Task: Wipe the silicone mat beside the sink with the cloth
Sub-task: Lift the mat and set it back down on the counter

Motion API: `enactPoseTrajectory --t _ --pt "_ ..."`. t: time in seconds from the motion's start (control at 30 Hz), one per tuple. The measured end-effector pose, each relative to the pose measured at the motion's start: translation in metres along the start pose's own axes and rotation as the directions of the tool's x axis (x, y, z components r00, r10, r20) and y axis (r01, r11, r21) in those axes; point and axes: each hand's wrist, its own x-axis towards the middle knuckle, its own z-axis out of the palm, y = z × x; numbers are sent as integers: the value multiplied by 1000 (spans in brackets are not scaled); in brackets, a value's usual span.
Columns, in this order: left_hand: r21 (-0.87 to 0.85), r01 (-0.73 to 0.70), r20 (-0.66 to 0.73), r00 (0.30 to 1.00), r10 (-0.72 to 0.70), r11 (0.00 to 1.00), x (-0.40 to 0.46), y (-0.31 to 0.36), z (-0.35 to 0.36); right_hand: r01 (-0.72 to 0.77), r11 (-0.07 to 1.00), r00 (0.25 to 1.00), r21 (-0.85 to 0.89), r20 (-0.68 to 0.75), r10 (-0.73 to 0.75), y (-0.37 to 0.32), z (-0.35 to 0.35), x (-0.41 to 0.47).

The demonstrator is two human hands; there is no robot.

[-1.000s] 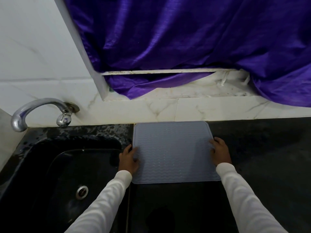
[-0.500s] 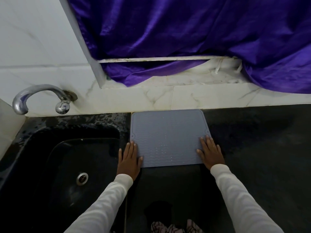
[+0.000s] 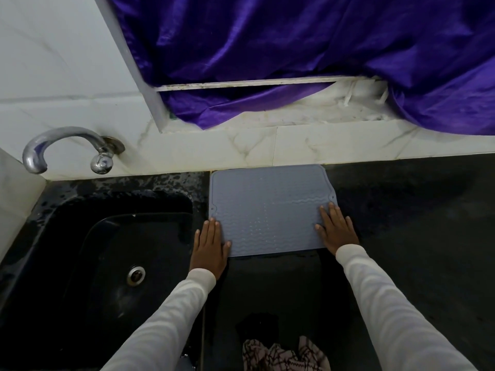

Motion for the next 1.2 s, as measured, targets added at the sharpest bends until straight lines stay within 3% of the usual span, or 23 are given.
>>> enactPoseTrajectory --t 0.1,0.23,0.3,0.43,0.63,1.2 --pt "-168 -60 -18 998 57 984 6 -13 -7 -3 1000 1000 0 -2 3 -1 0 -4" --pt "-378 23 -95 993 -64 925 11 -36 -24 2 1000 999 12 -53 -2 3 0 -14" --pt "-356 1 -68 997 -27 934 10 -42 -27 -2 1000 998 25 -68 3 8 1 -20" --pt "-184 -177 15 983 183 967 -2 -41 -21 13 997 996 78 -88 -6 13 3 -35" --pt "-35 -139 58 988 141 990 -12 -33 -11 -17 996 999 89 -48 22 13 7 -46" --pt "15 -94 92 992 92 995 -16 -24 -16 -56 998 998 -9 8 56 8 3 -43"
